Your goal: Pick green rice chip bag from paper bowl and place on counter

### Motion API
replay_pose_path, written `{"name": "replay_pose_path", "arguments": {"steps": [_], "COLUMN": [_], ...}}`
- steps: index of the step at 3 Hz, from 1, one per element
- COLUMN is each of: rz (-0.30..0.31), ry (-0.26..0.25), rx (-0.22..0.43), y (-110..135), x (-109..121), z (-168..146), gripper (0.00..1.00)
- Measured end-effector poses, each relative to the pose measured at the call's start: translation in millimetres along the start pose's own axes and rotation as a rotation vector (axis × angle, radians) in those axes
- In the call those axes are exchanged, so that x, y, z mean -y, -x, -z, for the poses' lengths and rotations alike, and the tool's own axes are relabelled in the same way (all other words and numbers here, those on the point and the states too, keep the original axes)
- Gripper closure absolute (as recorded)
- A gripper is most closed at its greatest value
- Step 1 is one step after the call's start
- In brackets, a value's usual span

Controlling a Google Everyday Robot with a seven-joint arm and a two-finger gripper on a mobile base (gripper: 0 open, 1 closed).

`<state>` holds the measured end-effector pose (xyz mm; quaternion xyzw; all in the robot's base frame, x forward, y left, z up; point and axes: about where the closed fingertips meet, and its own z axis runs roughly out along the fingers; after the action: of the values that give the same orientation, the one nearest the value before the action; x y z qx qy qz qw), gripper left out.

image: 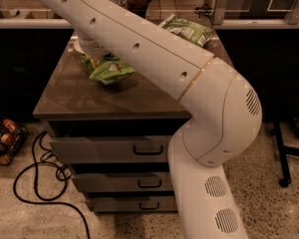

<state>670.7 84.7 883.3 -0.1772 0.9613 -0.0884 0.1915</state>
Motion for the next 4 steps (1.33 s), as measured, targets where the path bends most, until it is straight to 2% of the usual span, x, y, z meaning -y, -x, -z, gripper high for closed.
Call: {"name": "replay_pose_path", "arguments": {"steps": [1, 2, 3, 4], "rz": [0.008, 0.009, 0.009, 0.008], "ry": [0.010, 0.013, 0.013, 0.030], "rx": [-0.082, -0.085, -0.085, -0.054], "y": [-19, -19, -18, -9], "x": [-7, -8, -8, -12], "z": [-29, -27, -26, -30], "gripper": [1.00, 0.83, 0.58, 0.36]}}
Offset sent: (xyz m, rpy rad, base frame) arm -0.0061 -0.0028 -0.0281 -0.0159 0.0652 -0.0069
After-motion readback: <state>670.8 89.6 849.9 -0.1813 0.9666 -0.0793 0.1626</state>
